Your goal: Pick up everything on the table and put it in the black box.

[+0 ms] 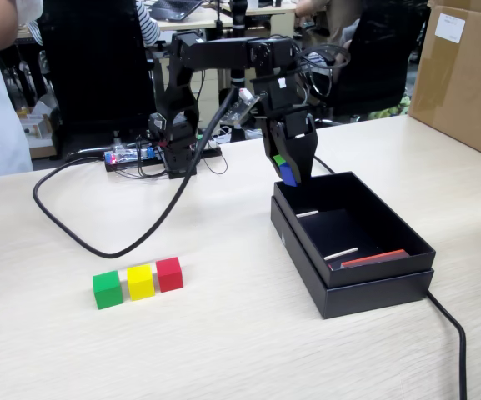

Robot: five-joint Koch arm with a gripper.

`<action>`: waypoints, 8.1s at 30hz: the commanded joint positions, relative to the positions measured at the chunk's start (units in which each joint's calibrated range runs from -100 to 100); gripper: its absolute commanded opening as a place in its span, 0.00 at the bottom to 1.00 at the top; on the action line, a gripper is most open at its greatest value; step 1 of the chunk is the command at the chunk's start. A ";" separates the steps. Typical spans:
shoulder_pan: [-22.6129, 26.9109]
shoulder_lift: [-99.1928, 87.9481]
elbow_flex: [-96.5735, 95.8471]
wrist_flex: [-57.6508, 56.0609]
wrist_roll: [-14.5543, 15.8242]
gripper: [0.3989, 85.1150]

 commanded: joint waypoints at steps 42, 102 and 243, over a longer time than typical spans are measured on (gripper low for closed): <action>-29.16 13.77 11.74 0.08 -15.92 0.54; -0.59 -14.22 2.86 -1.57 1.42 0.09; 1.22 -5.39 7.30 -2.69 0.78 0.11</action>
